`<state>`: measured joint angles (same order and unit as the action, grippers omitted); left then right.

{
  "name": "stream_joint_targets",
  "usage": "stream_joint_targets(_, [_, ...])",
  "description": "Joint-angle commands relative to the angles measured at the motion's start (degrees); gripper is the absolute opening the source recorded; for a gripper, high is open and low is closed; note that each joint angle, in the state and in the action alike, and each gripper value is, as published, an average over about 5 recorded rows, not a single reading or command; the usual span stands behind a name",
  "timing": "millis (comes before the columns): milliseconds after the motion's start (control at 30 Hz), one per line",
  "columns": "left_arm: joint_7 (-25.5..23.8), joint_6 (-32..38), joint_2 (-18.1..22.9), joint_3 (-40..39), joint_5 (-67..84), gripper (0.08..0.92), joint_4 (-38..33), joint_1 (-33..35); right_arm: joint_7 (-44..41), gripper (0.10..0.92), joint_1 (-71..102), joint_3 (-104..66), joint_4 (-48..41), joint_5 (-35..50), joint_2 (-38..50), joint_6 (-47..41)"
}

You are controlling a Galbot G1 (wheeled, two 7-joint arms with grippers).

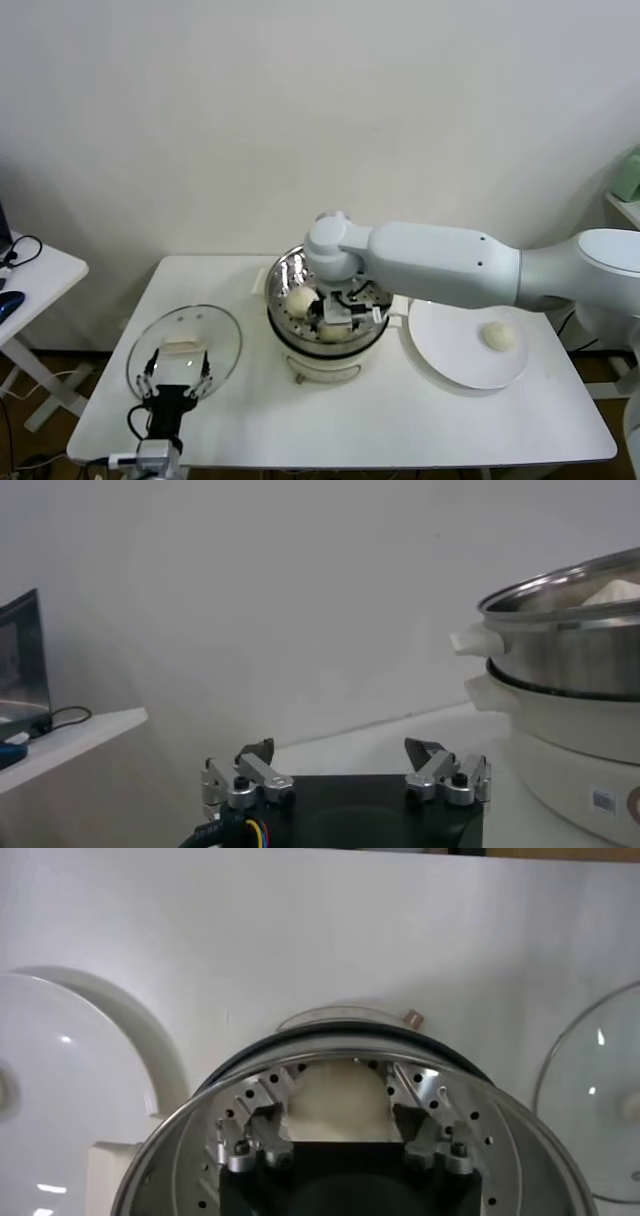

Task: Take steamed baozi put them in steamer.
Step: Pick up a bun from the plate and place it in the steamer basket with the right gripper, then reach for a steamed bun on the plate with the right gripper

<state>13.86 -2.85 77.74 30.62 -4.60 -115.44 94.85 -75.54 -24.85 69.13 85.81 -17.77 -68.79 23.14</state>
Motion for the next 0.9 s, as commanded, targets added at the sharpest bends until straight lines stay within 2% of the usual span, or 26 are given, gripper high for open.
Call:
stream_joint_targets(33, [0.02,0.08,0.09,0.12,0.00,0.823,0.01,-0.02,-0.09,0.814,-0.07,-0.47,0.11,-0.31,0.41,1.02])
stream_joint_targets(367, [-0.01,0.05,0.02,0.25,0.47,0.823,0.04,-0.14,-1.30,0.823,-2.11,-4.15,0.70,0.23,3.13,3.34])
stream_joint_targets(500, [-0.01,0.00,-0.11,0.31,0.70,0.823,0.29,-0.56,-1.64,0.823,-3.99,-7.05,-0.38,2.37,6.41,0.25])
stream_joint_targets(600, [-0.08,0.01,-0.17,0.30,0.90,0.823,0.47,-0.84,-2.95,0.823,-4.96,-9.12,-4.34,6.52,9.31,-4.46])
stream_joint_targets(767, [-0.43,-0.08,-0.27,-0.13,1.53,0.823,0.24,-1.14,-4.14,0.823,-4.75,-10.35,-15.43,18.01,14.41,-13.46])
stream_joint_targets(900, [-0.49,-0.06,-0.19,-0.24,1.74,0.823,-0.22,-1.19,-4.00,0.823,-3.63,-10.51,-20.58,23.03,21.10,-17.91])
